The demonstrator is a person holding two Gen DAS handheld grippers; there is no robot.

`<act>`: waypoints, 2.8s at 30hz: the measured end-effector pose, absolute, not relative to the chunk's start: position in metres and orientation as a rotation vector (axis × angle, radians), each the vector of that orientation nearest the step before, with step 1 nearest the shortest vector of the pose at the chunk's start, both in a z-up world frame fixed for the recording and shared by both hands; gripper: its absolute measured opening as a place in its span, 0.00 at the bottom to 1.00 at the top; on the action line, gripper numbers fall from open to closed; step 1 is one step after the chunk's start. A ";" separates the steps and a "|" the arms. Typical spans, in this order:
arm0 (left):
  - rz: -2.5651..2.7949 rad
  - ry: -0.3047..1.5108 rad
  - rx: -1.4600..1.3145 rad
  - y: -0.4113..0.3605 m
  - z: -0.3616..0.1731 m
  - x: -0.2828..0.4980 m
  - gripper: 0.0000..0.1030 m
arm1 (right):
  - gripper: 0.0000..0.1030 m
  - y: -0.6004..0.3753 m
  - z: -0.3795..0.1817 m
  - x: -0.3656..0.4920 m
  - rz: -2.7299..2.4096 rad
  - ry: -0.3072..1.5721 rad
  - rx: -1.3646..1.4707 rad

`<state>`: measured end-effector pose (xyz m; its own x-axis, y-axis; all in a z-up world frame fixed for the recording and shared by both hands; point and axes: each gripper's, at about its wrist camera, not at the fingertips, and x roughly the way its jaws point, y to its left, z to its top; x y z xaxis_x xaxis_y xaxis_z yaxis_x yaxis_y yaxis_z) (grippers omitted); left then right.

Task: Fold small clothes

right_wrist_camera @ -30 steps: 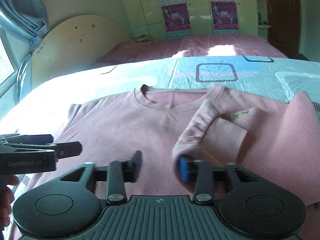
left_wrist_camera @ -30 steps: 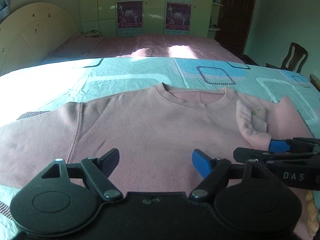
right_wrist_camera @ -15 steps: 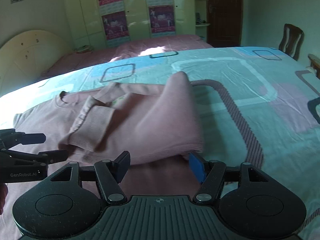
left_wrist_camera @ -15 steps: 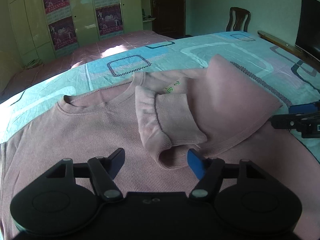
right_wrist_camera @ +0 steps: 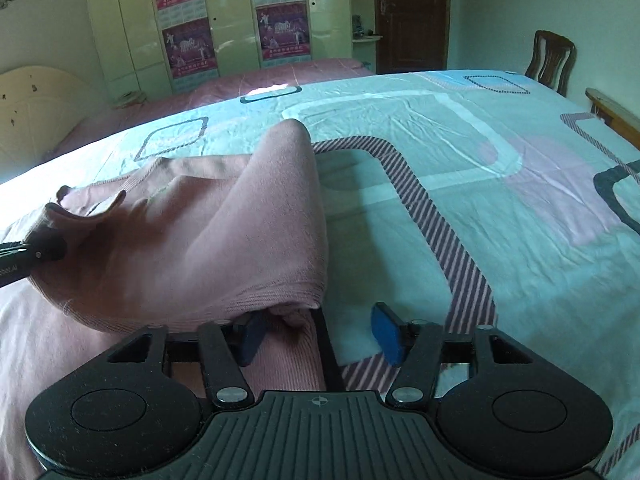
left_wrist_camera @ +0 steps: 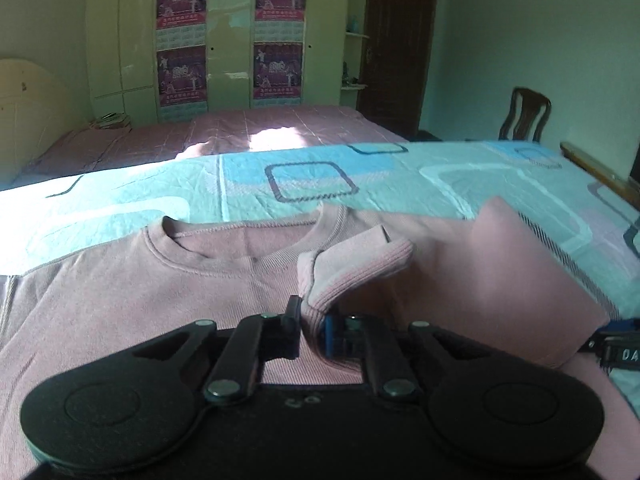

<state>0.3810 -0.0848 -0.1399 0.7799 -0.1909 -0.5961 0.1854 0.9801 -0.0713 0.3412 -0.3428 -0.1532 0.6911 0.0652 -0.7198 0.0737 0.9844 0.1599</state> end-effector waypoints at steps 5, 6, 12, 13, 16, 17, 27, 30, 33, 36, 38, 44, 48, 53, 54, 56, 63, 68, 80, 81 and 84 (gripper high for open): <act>-0.100 0.548 -0.154 -0.041 -0.116 0.368 0.10 | 0.27 -0.337 -0.159 0.357 0.015 0.821 0.189; -0.073 0.547 -0.183 -0.031 -0.116 0.364 0.10 | 0.18 -0.335 -0.158 0.358 0.017 0.823 0.182; -0.003 0.703 -0.250 -0.005 -0.159 0.350 0.10 | 0.11 -0.340 -0.160 0.348 -0.023 0.813 0.215; -0.001 0.735 -0.243 -0.005 -0.165 0.350 0.11 | 0.11 -0.340 -0.163 0.347 -0.024 0.830 0.222; 0.013 0.746 -0.227 -0.003 -0.167 0.349 0.21 | 0.11 -0.341 -0.160 0.342 -0.002 0.838 0.188; 0.016 0.749 -0.226 -0.002 -0.165 0.349 0.25 | 0.11 -0.342 -0.158 0.340 0.014 0.854 0.177; 0.114 0.599 -0.176 0.029 -0.126 0.329 0.49 | 0.38 -0.365 -0.126 0.345 0.042 0.808 0.250; 0.033 0.626 -0.158 0.012 -0.131 0.343 0.49 | 0.38 -0.364 -0.133 0.382 0.061 0.824 0.295; 0.013 0.650 -0.132 -0.003 -0.144 0.360 0.49 | 0.38 -0.360 -0.144 0.418 0.068 0.836 0.333; 0.014 0.686 -0.128 -0.007 -0.157 0.372 0.49 | 0.38 -0.355 -0.155 0.451 0.064 0.854 0.349; 0.019 0.713 -0.109 -0.008 -0.168 0.376 0.49 | 0.37 -0.354 -0.159 0.466 0.055 0.849 0.364; 0.035 0.713 -0.074 -0.011 -0.175 0.377 0.50 | 0.07 -0.350 -0.164 0.483 -0.039 0.809 0.228; 0.038 0.711 -0.037 -0.013 -0.175 0.377 0.53 | 0.07 -0.346 -0.153 0.475 -0.016 0.777 0.180; 0.057 0.716 -0.077 -0.009 -0.158 0.374 0.59 | 0.45 -0.322 -0.130 0.436 0.089 0.741 0.161; 0.057 0.710 -0.075 -0.008 -0.154 0.370 0.60 | 0.53 -0.310 -0.127 0.425 0.119 0.739 0.133; 0.064 0.705 -0.066 -0.006 -0.147 0.363 0.61 | 0.55 -0.287 -0.126 0.407 0.188 0.747 0.108; 0.124 0.740 -0.153 0.032 -0.130 0.323 0.63 | 0.55 -0.219 -0.131 0.382 0.358 0.803 0.109; 0.230 0.741 -0.212 0.084 -0.121 0.287 0.63 | 0.55 -0.168 -0.121 0.372 0.441 0.806 0.095; 0.499 0.737 -0.361 0.242 -0.128 0.233 0.63 | 0.55 -0.067 -0.118 0.376 0.456 0.861 0.087; 0.527 0.734 -0.380 0.255 -0.129 0.230 0.63 | 0.55 -0.061 -0.121 0.377 0.449 0.870 0.084; 0.607 0.728 -0.446 0.302 -0.135 0.224 0.63 | 0.55 -0.051 -0.128 0.378 0.422 0.878 0.079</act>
